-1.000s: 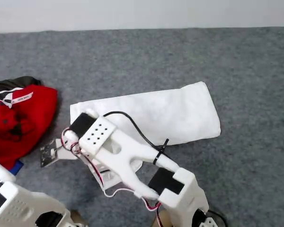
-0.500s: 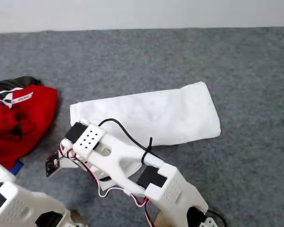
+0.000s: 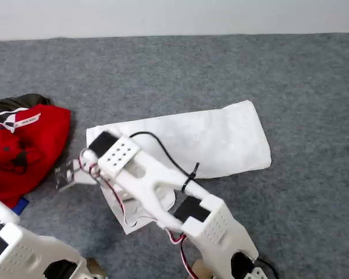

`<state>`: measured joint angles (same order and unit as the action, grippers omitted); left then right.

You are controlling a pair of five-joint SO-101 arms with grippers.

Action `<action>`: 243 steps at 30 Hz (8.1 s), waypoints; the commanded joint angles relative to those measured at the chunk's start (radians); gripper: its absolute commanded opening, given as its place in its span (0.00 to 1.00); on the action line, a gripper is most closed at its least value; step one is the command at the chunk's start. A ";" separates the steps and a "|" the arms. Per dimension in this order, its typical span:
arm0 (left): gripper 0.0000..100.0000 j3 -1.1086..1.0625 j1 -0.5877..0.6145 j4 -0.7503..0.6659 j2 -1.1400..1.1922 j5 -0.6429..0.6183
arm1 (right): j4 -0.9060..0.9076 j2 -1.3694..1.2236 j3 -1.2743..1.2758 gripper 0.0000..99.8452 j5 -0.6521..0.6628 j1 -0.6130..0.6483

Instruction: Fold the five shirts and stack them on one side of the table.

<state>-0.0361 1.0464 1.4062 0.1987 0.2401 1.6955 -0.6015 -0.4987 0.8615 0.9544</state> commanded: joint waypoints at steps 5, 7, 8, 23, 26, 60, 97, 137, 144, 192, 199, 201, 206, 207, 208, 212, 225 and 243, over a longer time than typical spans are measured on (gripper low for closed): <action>0.00 0.004 -0.052 -0.006 -0.052 0.009 | -0.099 0.007 -0.071 0.01 0.011 -0.061; 0.00 0.004 -0.054 0.003 -0.052 0.009 | -0.125 0.007 -0.071 0.01 0.012 -0.070; 0.00 0.004 -0.054 0.006 -0.052 0.009 | -0.139 0.007 -0.071 0.01 0.012 -0.073; 0.00 0.004 -0.054 0.048 -0.052 0.009 | -0.289 0.007 -0.072 0.02 0.031 -0.107; 0.00 0.004 -0.052 0.048 -0.052 0.009 | -0.320 0.005 -0.072 0.02 0.031 -0.127; 0.00 0.004 -0.133 0.084 -0.057 0.006 | -0.076 -0.438 -0.833 0.24 -0.115 -0.340; 0.00 0.002 -0.169 0.080 -0.054 0.003 | 0.084 -0.410 -0.557 0.01 -0.304 -0.490; 0.00 0.002 -0.218 0.091 -0.060 0.002 | 0.002 -0.463 -0.743 0.01 -0.276 -0.344; 0.00 0.004 -0.216 0.112 -0.060 0.003 | 0.048 -0.420 -0.770 0.01 -0.252 -0.380; 0.00 0.005 -0.368 0.143 -0.061 -0.040 | 0.015 -0.420 -0.640 0.01 -0.279 -0.429; 0.00 0.005 -0.368 0.143 -0.061 -0.040 | 0.094 -0.415 -0.776 0.01 -0.279 -0.387; 0.00 0.005 -0.368 0.143 -0.061 -0.040 | 0.099 -0.414 -0.815 0.01 -0.284 -0.367; 0.00 0.005 -0.367 0.143 -0.061 -0.040 | 0.101 -0.352 -0.821 0.01 -0.285 -0.326; 0.00 0.005 -0.365 0.143 -0.061 -0.040 | 0.102 -0.329 -0.799 0.01 -0.285 -0.321; 0.00 0.005 -0.364 0.143 -0.061 -0.040 | 0.102 -0.302 -0.769 0.01 -0.285 -0.317; 0.00 0.005 -0.354 0.143 -0.061 -0.038 | 0.104 -0.125 -0.559 0.01 -0.285 -0.312; 0.00 0.010 -0.273 0.135 -0.061 -0.040 | 0.091 0.441 0.281 0.17 -0.227 -0.186; 0.00 0.010 -0.253 0.140 -0.061 -0.083 | -0.409 0.700 0.987 0.24 -0.117 0.047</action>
<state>-0.0361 0.7917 1.5428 0.1987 0.1619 1.3472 0.0460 0.4818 0.7142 0.9897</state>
